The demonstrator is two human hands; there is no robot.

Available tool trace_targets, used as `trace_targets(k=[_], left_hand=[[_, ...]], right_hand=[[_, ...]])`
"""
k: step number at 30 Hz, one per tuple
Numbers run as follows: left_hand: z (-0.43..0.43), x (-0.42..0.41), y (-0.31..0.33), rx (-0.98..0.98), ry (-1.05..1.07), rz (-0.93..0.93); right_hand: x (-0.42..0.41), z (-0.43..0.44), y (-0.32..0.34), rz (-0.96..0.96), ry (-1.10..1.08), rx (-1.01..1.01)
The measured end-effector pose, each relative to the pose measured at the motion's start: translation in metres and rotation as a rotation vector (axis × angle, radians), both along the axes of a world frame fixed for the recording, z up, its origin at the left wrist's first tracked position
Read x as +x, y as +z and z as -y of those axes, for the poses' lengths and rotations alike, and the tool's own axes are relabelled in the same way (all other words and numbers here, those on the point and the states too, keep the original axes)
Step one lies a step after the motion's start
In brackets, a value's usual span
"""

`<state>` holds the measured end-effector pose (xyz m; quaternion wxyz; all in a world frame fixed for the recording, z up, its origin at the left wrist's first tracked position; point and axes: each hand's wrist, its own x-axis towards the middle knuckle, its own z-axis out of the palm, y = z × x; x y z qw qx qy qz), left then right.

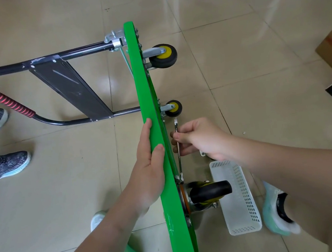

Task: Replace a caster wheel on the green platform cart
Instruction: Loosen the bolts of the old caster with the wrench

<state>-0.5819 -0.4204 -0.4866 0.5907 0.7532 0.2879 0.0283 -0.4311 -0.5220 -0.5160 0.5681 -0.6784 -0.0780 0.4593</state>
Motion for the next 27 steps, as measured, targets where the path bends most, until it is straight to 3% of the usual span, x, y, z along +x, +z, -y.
trace_targets(k=[16,27], left_hand=[[0.002,0.001,0.002,-0.021,0.004,0.008],[0.002,-0.001,-0.001,-0.015,0.020,0.034]], right_hand=[[-0.006,-0.009,0.003,0.046,0.094,0.046],[-0.078,0.072,0.026,0.442,0.055,0.243]])
